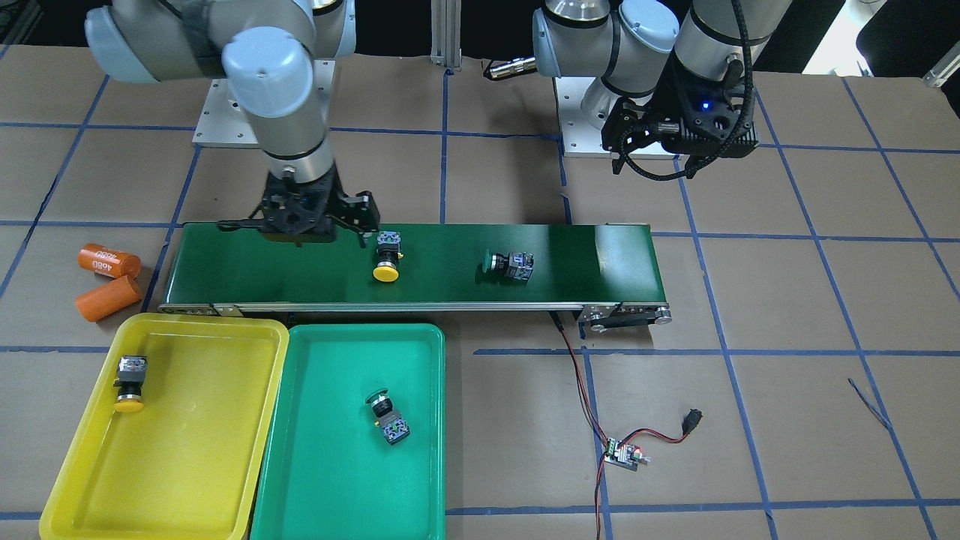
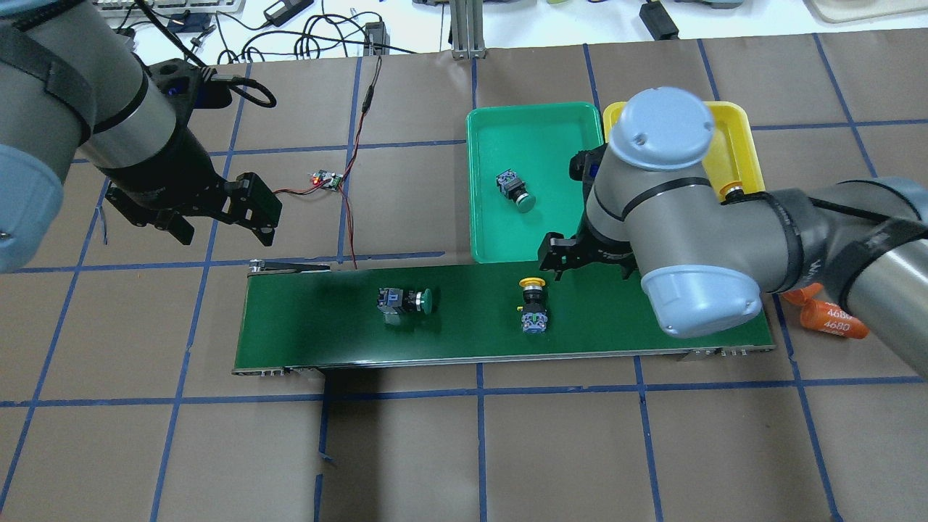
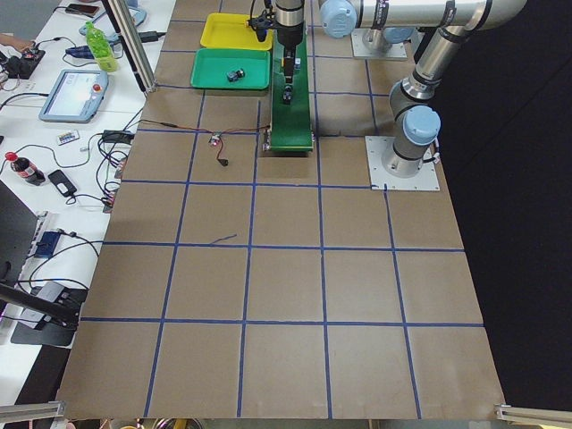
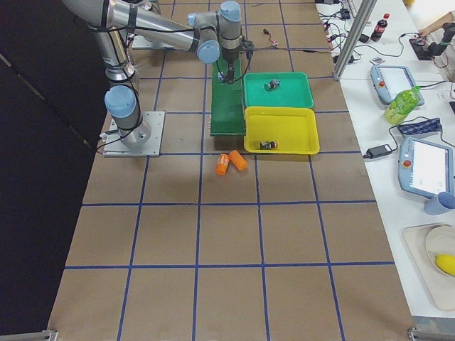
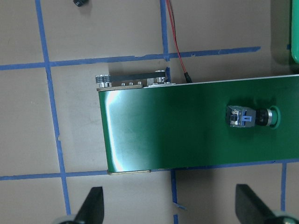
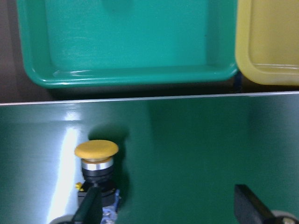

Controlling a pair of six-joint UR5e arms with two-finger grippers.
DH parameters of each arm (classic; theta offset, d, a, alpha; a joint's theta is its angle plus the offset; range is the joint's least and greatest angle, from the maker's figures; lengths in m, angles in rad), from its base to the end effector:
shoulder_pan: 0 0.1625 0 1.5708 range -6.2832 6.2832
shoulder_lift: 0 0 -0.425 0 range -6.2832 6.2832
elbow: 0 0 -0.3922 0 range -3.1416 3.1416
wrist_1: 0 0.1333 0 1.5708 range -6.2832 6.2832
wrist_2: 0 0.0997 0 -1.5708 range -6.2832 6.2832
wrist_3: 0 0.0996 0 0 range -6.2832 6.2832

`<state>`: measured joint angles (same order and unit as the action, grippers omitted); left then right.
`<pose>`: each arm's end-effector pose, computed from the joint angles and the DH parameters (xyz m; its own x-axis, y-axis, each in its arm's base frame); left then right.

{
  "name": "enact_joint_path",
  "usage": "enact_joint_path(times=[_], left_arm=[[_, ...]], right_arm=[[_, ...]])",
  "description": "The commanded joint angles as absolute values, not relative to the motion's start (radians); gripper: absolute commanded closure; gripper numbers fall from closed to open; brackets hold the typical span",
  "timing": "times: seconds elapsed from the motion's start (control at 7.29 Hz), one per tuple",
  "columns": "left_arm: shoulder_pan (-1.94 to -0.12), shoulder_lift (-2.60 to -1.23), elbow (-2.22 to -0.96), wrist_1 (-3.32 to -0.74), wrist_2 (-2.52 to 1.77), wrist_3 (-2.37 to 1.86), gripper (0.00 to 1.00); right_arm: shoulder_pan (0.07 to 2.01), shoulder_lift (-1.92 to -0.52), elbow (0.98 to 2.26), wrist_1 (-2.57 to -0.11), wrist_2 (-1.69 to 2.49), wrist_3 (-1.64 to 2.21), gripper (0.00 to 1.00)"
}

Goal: Sort buttons by color to trays
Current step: 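Reach the right gripper to the second yellow switch on the belt and grasp, then lower the second yellow switch into the yellow tray with the right gripper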

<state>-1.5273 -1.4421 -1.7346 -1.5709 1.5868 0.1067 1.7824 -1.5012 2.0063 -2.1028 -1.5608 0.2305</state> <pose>-0.1127 -0.4389 0.4672 -0.9979 0.0637 -0.0122 0.0632 0.9973 0.0367 0.2311 -0.4363 0.2998 -0.9997 0.0186 -0.0159 0.0189 0.9995 -0.0239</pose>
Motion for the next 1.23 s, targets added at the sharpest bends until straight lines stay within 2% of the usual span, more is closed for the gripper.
enact_joint_path(times=[0.0,0.41,0.55,0.82,0.96,1.1], left_arm=[[-1.526,-1.446,-1.729,-1.574,1.589,0.112,0.00],[-1.529,-1.460,-1.738,-1.580,1.624,0.120,0.00],[-1.529,-1.454,-1.746,-1.572,1.626,0.118,0.00],[-1.531,-1.466,-1.736,-1.572,1.626,0.117,0.00],[-1.532,-1.466,-1.741,-1.572,1.626,0.115,0.00],[-1.532,-1.468,-1.740,-1.568,1.623,0.104,0.00]], right_arm=[[1.891,-1.401,2.008,-2.212,-1.568,0.360,0.03],[1.896,-1.399,2.063,-2.220,-1.627,0.293,0.08],[1.893,-1.397,2.068,-2.221,-1.631,0.291,0.15],[1.885,-1.399,2.065,-2.215,-1.631,0.288,0.56],[1.882,-1.401,2.059,-2.212,-1.632,0.285,0.68],[1.876,-1.401,2.049,-2.212,-1.647,0.279,0.73]])
